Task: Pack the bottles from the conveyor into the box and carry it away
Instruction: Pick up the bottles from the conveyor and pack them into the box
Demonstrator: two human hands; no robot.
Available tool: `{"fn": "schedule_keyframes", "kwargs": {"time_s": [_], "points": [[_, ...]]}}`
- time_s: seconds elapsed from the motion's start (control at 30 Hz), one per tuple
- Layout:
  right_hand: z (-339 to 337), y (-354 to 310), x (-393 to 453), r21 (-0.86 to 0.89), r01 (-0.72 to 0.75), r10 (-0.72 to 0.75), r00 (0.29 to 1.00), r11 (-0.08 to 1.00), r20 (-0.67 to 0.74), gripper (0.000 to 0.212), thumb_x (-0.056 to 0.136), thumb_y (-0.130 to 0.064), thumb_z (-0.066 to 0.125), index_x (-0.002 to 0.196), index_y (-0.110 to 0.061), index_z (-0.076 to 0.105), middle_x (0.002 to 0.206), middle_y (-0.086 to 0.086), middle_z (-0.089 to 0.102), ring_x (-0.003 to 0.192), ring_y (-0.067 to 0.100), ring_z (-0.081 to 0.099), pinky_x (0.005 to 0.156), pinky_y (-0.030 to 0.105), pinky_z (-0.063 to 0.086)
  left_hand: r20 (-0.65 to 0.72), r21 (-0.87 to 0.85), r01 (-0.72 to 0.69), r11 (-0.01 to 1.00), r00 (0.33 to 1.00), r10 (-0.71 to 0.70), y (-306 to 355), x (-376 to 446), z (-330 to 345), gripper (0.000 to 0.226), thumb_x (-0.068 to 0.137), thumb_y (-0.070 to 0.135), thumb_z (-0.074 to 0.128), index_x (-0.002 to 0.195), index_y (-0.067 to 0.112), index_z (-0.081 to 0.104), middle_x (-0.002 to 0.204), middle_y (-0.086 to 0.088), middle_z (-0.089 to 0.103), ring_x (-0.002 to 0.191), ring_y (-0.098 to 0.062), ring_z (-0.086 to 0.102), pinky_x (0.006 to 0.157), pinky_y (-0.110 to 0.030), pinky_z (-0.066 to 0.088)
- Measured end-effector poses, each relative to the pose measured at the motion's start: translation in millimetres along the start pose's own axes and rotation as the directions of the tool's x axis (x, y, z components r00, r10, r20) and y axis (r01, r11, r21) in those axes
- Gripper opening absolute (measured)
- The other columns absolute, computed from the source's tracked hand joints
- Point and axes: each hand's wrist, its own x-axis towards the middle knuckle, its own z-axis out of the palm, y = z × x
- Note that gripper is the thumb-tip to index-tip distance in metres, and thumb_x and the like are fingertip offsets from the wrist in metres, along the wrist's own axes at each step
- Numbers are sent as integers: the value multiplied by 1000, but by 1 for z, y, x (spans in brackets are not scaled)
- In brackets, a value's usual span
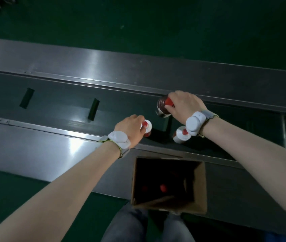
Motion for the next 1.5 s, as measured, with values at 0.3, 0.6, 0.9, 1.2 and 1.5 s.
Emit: {"fn": "schedule_keyframes", "kwargs": {"time_s": [0.3,0.6,0.9,1.2,1.5], "points": [[-104,-10,-146,-73,226,-234,965,971,-121,33,102,-47,56,115,-17,62,95,-4,54,80,21,56,71,34,44,-23,87,-63,994,998,65,83,-85,-13,30,107,42,48,125,23,62,114,1,65,95,-25,67,77,-41,60],[-90,-30,-236,-61,313,-310,949,948,51,27,99,-50,54,103,-24,61,91,-6,59,76,17,61,70,35,55,65,142,-27,989,998,18,125,-150,9,20,103,35,45,104,28,63,102,7,67,88,-25,70,77,-45,60],[15,-34,-261,-133,328,-288,924,935,253,23,106,-38,53,114,-19,63,108,2,70,94,24,68,67,33,50,176,115,-54,992,984,33,104,-164,78,20,105,30,47,115,25,63,113,2,69,99,-24,70,82,-40,58],[89,-28,-241,-208,311,-187,867,927,461,20,103,-24,56,118,-16,66,112,9,71,102,30,64,71,34,39,264,56,26,998,964,-40,80,-157,109,23,105,24,50,123,20,64,114,-3,68,92,-23,68,66,-32,49],[113,-21,-226,-212,334,-143,781,918,608,16,101,-16,58,111,-14,70,105,9,74,94,29,71,74,33,47,318,86,31,996,946,-57,74,-144,115,30,106,14,49,134,14,60,127,-7,66,109,-29,68,80,-35,56]]}}
